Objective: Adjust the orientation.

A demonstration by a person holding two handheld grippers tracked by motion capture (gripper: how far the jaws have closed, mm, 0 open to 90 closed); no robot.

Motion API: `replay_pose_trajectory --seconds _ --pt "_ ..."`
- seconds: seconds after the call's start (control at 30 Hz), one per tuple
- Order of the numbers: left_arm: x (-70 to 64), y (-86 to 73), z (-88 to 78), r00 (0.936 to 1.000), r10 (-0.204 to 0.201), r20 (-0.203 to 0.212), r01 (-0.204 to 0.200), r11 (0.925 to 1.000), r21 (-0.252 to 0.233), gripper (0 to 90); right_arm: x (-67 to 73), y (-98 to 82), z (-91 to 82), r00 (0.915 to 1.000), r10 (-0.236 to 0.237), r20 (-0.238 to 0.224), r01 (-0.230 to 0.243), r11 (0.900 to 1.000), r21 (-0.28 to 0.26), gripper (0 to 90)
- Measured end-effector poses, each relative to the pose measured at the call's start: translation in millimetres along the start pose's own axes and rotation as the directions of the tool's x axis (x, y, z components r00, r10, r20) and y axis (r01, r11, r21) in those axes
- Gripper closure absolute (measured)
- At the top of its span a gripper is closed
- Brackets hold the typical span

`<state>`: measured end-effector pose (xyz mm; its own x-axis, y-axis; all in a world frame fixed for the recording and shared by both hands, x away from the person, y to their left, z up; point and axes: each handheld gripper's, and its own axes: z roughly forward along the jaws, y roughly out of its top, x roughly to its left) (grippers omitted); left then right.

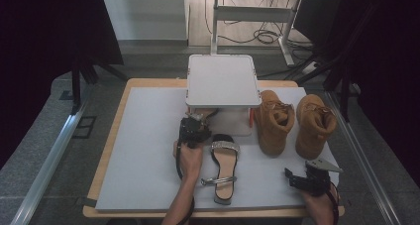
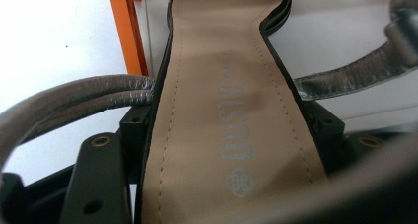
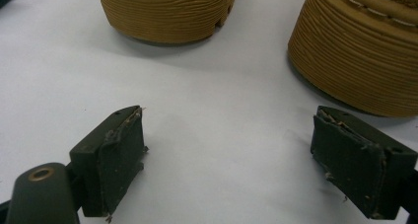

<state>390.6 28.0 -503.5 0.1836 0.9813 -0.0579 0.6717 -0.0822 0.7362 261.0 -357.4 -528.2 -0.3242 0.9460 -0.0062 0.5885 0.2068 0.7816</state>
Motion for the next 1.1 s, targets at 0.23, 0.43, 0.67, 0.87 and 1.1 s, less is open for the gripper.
replay_pose_trajectory --seconds 0.23,0.43,0.67,0.87,1.1 --pt "-1.5 1.8 5.5 0.9996 -0.008 -0.026 0.008 1.0000 -0.001 38.5 0.0 0.0 0.0 1.0000 -0.001 0.000 0.001 1.000 0.000 12.7" --pt "-1.6 5.0 8.5 0.9991 -0.022 -0.036 0.023 0.9997 0.002 38.3 0.0 0.0 0.0 1.0000 0.000 0.000 0.000 1.000 0.000 12.7" --pt "0.3 5.3 9.1 0.9998 -0.016 -0.011 0.016 0.9999 0.004 37.2 0.0 0.0 0.0 1.0000 0.000 0.000 0.000 1.000 0.000 12.8" --pt "3.4 3.7 2.9 0.9998 0.004 0.022 -0.004 1.0000 0.002 32.9 0.0 0.0 0.0 1.0000 0.000 0.000 0.000 1.000 -0.001 12.8" --pt "9.9 -5.0 -12.6 0.9980 0.046 0.043 -0.046 0.9989 -0.006 32.0 0.0 0.0 -0.1 1.0000 -0.001 0.000 0.001 1.000 0.001 12.8"
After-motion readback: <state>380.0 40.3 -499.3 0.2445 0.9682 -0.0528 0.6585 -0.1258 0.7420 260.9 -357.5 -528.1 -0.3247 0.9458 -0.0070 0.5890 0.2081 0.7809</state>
